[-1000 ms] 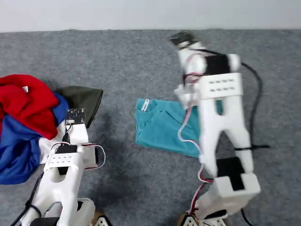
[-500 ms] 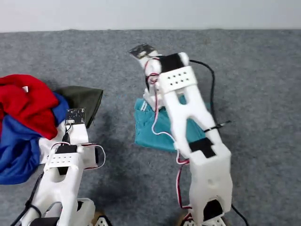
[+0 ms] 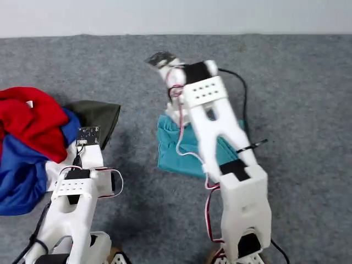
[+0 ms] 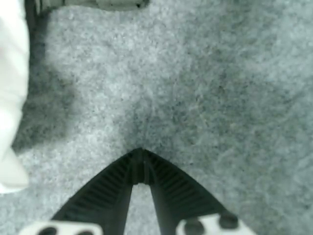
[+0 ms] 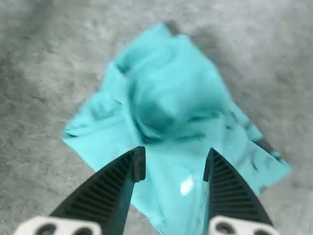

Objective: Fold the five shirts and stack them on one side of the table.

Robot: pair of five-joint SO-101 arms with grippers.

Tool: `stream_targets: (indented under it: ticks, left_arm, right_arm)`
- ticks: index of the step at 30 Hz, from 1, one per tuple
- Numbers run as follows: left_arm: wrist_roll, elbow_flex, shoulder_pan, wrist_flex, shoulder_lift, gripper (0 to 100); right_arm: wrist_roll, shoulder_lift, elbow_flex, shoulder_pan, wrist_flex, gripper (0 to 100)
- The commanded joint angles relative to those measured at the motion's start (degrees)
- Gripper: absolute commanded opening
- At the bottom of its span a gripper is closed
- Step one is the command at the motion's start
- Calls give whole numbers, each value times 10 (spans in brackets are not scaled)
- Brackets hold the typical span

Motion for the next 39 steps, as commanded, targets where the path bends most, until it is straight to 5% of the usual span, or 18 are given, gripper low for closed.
stream_targets:
  ticks: [1,11,18,39]
  left_arm:
    - [-7,6,7,16,0,15]
    - [-7,6,7,16,0,15]
    - [-7,6,7,16,0,15]
    - [-7,6,7,16,0,15]
  right_arm:
    - [6,-54,45,37,26,203]
    - [5,-7,84,39,23,266]
    - [30,38,81,17,22,157]
    - [33,69,-1,49,20,169]
